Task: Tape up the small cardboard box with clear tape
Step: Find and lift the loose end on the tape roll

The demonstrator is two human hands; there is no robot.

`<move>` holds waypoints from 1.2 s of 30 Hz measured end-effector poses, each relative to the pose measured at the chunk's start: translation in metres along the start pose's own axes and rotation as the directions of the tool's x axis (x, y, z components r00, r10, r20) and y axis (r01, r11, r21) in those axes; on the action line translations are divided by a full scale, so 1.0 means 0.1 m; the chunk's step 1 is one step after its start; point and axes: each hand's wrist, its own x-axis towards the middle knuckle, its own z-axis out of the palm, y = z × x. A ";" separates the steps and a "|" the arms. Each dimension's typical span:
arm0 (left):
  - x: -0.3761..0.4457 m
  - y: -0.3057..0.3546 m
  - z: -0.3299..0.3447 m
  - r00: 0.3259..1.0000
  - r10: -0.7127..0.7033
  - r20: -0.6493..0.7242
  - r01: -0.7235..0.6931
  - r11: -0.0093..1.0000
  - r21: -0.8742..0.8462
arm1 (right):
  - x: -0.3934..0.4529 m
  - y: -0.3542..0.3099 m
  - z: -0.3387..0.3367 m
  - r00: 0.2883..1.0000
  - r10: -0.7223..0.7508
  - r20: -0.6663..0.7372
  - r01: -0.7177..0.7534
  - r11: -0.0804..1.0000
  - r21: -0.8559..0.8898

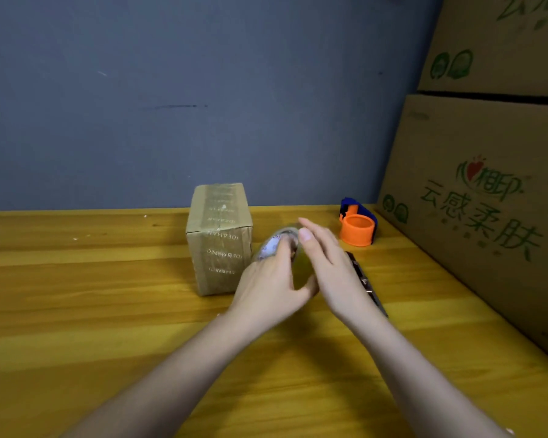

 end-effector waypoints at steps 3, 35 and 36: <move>0.05 0.07 0.01 0.992 0.114 0.058 -0.121 0.985 0.124 | 0.07 -0.02 0.01 0.994 0.063 -0.084 -0.065 0.998 -0.019; -0.05 0.15 -0.15 0.920 0.338 0.197 -0.360 0.929 0.085 | 0.12 -0.06 -0.40 0.868 0.262 0.422 -0.396 0.877 0.270; -0.05 0.15 -0.14 0.918 0.345 0.194 -0.367 0.926 0.090 | 0.12 -0.07 -0.41 0.861 0.253 0.441 -0.407 0.863 0.300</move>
